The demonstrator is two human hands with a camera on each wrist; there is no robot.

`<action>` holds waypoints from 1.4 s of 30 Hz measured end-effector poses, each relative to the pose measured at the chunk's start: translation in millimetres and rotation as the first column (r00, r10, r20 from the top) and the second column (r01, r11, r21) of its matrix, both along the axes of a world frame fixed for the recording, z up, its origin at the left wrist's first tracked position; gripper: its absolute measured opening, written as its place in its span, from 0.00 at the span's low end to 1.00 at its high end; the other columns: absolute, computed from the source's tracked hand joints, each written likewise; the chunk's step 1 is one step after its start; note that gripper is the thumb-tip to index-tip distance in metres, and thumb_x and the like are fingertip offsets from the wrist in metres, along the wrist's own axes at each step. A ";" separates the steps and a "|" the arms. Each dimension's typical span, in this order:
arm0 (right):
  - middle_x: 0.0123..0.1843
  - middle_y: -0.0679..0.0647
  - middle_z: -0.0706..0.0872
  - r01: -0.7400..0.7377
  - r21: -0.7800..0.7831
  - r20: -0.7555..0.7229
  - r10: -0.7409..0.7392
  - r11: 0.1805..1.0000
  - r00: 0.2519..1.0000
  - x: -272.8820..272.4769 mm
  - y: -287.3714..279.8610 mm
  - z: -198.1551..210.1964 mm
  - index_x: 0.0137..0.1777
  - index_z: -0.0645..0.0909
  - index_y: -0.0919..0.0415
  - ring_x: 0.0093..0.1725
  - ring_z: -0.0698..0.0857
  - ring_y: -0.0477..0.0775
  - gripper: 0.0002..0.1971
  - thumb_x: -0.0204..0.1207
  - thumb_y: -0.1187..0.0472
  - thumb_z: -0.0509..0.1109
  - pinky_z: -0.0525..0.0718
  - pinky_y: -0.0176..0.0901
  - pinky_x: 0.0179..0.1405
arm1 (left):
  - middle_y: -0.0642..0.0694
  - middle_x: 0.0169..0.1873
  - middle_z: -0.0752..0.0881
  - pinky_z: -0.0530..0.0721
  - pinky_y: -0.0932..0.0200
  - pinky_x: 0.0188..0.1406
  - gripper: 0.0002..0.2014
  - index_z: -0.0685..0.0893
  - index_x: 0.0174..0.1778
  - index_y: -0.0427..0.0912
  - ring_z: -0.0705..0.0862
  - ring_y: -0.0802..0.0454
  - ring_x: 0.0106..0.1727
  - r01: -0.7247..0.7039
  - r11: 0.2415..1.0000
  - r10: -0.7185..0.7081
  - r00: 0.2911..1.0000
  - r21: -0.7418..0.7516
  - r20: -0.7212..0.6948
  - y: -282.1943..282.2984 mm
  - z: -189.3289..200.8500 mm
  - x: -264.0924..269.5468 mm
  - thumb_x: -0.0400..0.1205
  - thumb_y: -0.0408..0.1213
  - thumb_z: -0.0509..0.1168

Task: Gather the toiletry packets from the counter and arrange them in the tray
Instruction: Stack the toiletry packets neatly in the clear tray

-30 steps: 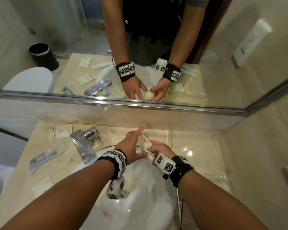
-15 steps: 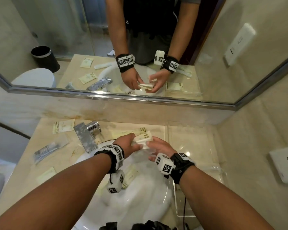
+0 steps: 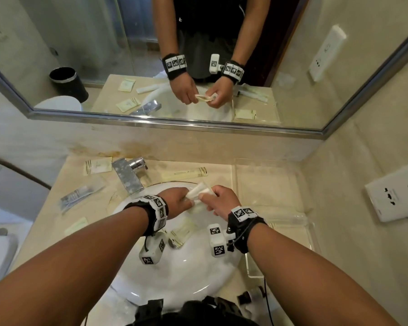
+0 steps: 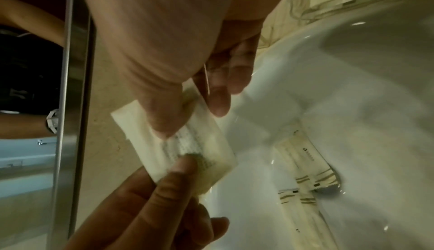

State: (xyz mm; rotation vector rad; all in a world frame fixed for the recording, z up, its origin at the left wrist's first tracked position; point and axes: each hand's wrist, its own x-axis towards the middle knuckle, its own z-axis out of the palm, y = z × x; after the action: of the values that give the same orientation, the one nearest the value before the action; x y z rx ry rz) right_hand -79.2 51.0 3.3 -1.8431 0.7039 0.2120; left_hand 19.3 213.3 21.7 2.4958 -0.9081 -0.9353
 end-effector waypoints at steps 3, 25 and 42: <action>0.37 0.57 0.91 -0.062 -0.061 -0.009 0.062 0.996 0.998 -11.1 6.7 -3.8 0.38 0.85 0.58 0.41 0.91 0.62 0.23 0.69 0.36 0.73 0.88 0.55 0.46 | 0.47 0.41 0.85 0.81 0.54 0.42 0.11 0.79 0.50 0.46 0.85 0.46 0.44 -0.023 1.000 0.023 0.997 -0.006 -0.072 11.7 -1.2 -12.4 0.85 0.51 0.60; 0.66 0.47 0.82 0.144 -0.008 0.043 -0.143 0.990 0.989 -123.8 -13.5 -7.0 0.73 0.75 0.37 0.46 0.86 0.47 0.26 0.80 0.64 0.61 0.84 0.40 0.45 | 0.49 0.54 0.82 0.83 0.52 0.44 0.40 0.70 0.65 0.48 0.85 0.48 0.49 0.332 0.921 -0.355 0.931 0.205 0.086 -64.9 -12.1 -117.6 0.62 0.65 0.73; 0.65 0.45 0.81 0.324 -0.059 -0.053 -0.327 0.944 0.943 -196.9 -104.5 -42.5 0.72 0.80 0.47 0.63 0.81 0.49 0.23 0.77 0.58 0.75 0.83 0.53 0.68 | 0.45 0.62 0.77 0.83 0.48 0.49 0.32 0.68 0.70 0.47 0.83 0.41 0.56 0.397 0.891 -0.435 0.885 0.220 0.166 -149.7 -38.8 -172.0 0.73 0.55 0.69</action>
State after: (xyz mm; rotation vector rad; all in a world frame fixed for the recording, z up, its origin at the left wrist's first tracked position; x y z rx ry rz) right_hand -276.1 -53.5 -39.2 -1.7417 1.0536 0.0353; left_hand -152.7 63.6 -17.1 2.6402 -1.5447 -0.9194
